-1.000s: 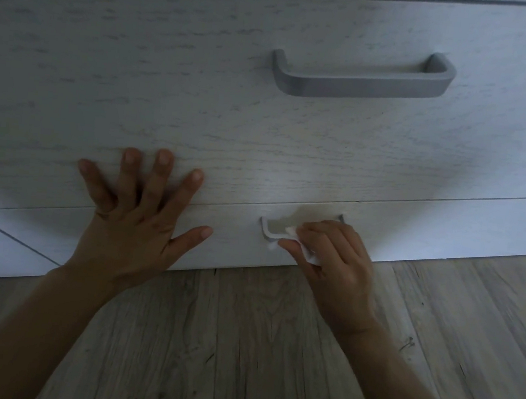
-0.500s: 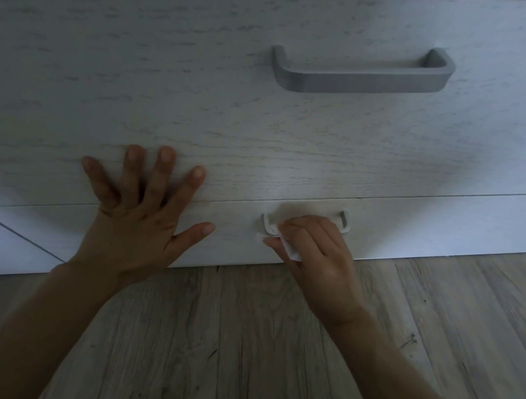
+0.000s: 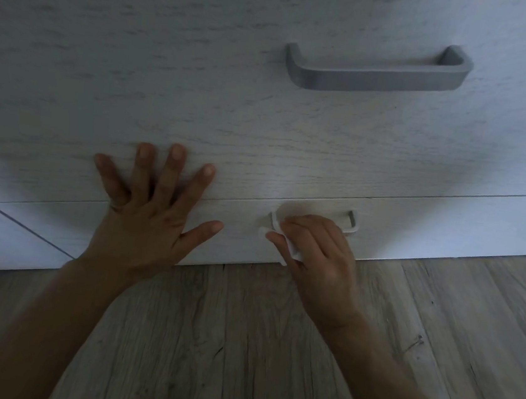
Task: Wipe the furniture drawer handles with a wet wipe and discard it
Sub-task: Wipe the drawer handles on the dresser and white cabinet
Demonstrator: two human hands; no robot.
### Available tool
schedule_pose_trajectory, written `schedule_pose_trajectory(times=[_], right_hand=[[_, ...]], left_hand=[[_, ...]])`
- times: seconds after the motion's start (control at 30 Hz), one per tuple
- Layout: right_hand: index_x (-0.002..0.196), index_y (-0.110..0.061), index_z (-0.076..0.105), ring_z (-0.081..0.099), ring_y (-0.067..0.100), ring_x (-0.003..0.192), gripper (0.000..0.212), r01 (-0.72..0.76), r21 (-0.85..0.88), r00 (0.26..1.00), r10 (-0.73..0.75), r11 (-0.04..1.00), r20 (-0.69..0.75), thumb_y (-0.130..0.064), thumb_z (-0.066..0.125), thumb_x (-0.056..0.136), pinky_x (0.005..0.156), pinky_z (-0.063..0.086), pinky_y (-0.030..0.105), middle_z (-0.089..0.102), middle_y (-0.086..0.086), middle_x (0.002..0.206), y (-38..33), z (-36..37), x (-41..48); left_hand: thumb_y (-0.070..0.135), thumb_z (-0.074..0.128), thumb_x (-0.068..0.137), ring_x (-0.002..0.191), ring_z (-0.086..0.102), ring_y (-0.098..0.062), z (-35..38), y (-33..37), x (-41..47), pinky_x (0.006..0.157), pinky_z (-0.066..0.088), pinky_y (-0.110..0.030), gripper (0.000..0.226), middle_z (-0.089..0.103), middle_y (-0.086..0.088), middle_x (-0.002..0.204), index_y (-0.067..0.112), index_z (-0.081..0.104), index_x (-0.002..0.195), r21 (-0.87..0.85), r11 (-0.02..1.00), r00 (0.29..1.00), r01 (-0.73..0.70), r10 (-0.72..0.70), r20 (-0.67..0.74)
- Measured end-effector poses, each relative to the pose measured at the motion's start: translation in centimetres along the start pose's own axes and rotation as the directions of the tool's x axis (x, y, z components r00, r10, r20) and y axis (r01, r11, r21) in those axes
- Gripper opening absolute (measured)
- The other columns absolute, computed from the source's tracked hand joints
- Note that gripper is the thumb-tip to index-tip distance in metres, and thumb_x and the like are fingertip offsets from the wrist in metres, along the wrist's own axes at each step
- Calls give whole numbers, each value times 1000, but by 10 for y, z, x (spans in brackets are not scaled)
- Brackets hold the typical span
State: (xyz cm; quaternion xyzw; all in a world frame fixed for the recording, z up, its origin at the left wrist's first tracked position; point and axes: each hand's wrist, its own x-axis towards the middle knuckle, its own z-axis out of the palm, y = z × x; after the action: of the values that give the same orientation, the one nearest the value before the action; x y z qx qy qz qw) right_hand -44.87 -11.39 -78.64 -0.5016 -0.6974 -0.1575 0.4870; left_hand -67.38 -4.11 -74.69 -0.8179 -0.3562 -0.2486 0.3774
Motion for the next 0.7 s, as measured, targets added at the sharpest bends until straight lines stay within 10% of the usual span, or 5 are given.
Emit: schedule_pose_trajectory(times=[0.7], right_hand=[[95,-4,74,67,17,98,15,53,-77,996,-59,996,-73,-17,70,88,90,53,33,71,8,103,-6,-1,-3]], left_hand=[[64,38,91,138,-28,-26,0,1,0,105,-21,-54,85,-29,-4,152,18,-4,150,-1,1000,1000,3,-3,0]])
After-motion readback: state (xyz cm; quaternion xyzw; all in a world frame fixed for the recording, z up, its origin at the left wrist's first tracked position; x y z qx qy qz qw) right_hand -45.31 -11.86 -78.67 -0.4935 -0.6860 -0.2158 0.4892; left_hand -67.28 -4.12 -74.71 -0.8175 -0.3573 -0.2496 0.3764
